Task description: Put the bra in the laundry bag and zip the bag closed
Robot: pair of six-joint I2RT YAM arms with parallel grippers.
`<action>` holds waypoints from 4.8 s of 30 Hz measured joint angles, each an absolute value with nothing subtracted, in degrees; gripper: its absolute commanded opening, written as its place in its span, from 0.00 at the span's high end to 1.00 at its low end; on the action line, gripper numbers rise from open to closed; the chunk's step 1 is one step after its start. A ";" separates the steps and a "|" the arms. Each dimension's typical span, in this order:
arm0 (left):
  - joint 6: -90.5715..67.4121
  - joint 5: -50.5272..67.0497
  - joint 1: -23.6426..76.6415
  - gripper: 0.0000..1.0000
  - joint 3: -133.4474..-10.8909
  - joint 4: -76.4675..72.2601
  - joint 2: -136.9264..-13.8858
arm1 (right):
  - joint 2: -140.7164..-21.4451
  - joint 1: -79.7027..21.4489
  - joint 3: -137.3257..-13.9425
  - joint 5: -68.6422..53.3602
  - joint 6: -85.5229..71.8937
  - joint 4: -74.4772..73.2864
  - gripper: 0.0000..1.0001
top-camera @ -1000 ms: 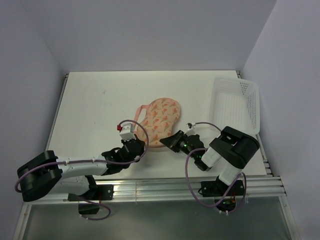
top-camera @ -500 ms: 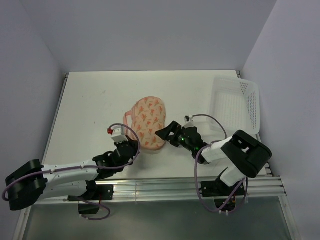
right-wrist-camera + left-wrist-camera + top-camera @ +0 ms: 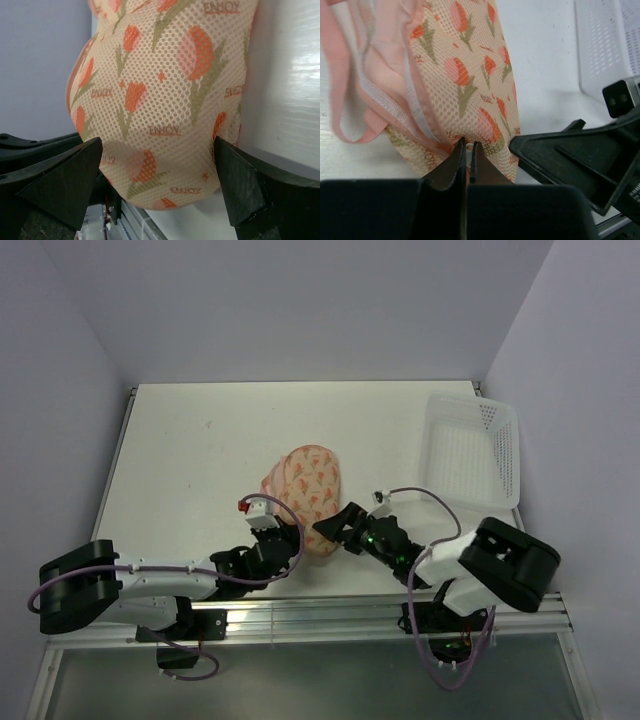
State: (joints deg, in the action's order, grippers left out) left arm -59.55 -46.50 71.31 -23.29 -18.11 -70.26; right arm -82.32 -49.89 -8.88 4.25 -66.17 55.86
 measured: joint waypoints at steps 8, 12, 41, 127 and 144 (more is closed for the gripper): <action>-59.68 -47.99 69.52 1.00 -23.33 -19.94 -69.19 | -60.36 -46.11 -12.51 9.28 -55.07 31.46 0.00; -59.75 -47.97 67.99 1.00 -23.51 -21.67 -69.21 | -55.40 -46.06 -18.61 9.82 -49.76 21.61 0.00; -64.29 -42.72 68.55 1.00 -22.63 -32.32 -76.38 | -66.50 -50.94 -9.06 9.21 -64.71 37.10 0.62; -67.61 -56.05 75.53 1.00 -15.77 -3.03 -57.69 | -75.72 -35.16 -26.30 -6.31 -51.07 27.70 0.14; -62.30 -51.64 76.01 1.00 -20.84 -17.78 -65.45 | -75.55 -49.50 -17.12 -4.21 -60.40 39.92 0.31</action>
